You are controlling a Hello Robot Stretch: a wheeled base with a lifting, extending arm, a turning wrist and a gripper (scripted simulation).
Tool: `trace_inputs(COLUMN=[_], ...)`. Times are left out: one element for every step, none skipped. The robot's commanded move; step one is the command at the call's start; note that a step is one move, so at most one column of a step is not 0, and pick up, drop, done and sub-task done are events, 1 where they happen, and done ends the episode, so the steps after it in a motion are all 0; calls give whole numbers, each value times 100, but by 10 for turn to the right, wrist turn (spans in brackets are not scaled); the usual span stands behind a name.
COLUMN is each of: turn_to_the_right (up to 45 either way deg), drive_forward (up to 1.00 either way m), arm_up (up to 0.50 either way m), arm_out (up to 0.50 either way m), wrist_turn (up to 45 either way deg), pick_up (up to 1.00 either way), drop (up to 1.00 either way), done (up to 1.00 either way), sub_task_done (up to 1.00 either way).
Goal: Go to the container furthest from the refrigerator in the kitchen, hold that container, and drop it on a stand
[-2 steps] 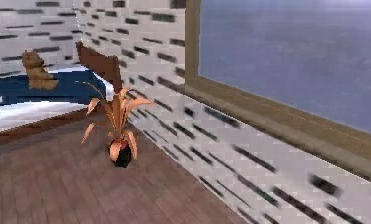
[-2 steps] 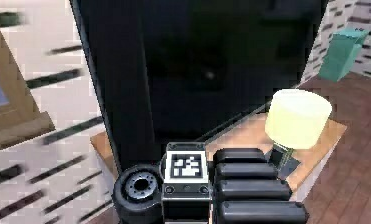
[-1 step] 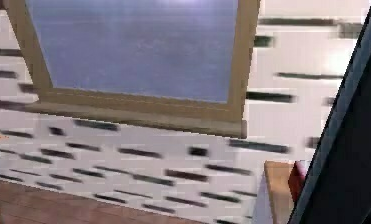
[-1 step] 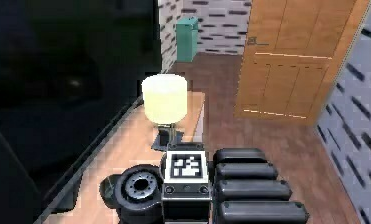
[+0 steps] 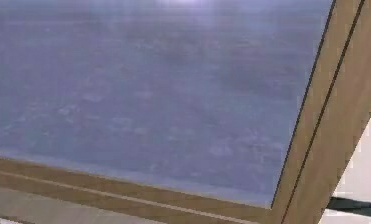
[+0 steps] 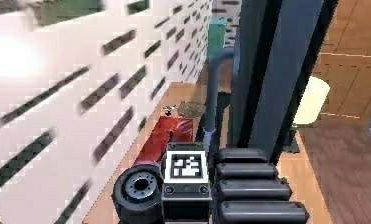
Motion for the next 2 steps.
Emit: trace_inputs(turn_to_the_right=[270, 60], drive_forward=[0, 0], arm_up=[0, 0], arm_out=[0, 0], wrist_turn=[0, 0], pick_up=[0, 0], drop=[0, 0], done=[0, 0], sub_task_done=[0, 0])
